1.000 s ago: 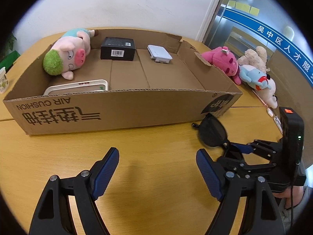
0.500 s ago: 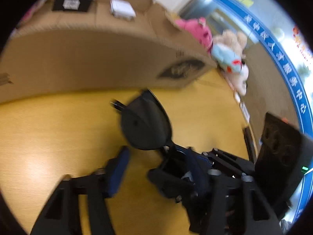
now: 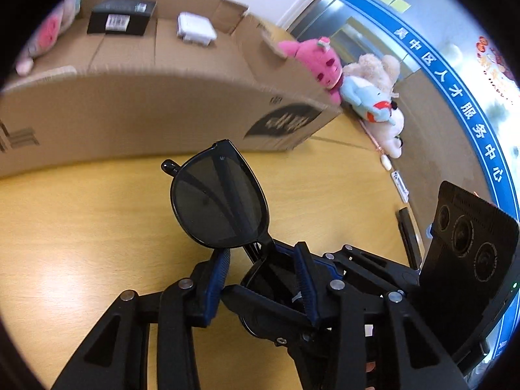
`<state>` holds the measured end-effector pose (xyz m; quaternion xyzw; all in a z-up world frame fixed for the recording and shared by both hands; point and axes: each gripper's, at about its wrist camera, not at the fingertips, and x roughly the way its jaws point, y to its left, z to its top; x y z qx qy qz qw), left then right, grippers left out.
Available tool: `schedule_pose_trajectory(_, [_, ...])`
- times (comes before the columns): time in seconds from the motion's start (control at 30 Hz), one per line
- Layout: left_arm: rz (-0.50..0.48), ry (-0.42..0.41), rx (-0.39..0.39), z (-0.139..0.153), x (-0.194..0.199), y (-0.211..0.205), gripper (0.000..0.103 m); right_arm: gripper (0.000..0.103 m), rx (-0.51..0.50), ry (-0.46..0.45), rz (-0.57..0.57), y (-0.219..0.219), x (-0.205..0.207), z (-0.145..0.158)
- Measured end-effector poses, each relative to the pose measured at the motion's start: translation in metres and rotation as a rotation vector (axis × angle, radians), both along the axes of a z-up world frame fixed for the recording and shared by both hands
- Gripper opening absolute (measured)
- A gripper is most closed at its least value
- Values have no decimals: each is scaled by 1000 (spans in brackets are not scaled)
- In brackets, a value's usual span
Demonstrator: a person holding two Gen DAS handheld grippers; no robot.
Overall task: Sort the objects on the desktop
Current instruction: 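Carry the sunglasses with the right gripper over the cardboard box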
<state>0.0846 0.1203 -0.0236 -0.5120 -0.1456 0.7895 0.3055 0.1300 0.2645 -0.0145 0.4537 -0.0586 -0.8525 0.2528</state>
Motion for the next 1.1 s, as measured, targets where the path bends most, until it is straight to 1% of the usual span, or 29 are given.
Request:
schedule_pose_trajectory(0.13, [3,86,-1,35,3,-6,39,44,-7,79,9,-6,5,29])
schedule_pose_trajectory(0.27, [-6,165,9,74,-8,-12,38,43,-16,174,19,-12,-1,65])
schedule_pose_trajectory(0.37, [-24,217,12,100,-21,-15,37,42,-18,244,28,-16,-13,91])
schedule_pose_trajectory(0.47, [-48,288,-4,131,-38,-12,37,42,-14,308,23,-19,-26,116])
schedule_pose_trajectory(0.53, [-63,305,5,146,-53,-12,36,41,-21,344,17,-19,-40,133])
schedule_pose_trajectory(0.63, [-90,328,6,161,-76,-10,36,41,-31,368,-4,-17,-64,149])
schedule_pose_trajectory(0.77, [-113,308,0,167,-108,-5,36,41,-37,362,-22,-17,-100,156])
schedule_pose_trajectory(0.9, [-142,259,27,157,-145,-3,35,41,-30,323,-47,-13,-141,151])
schedule_pose_trajectory(1.0, [-165,194,47,138,-173,3,33,41,-34,277,-59,-7,-167,139])
schedule_pose_trajectory(1.03, [-172,163,52,128,-184,7,33,41,-35,244,-66,-4,-180,130])
schedule_pose_trajectory(1.1, [-173,103,58,106,-202,14,33,41,-33,201,-80,2,-193,118])
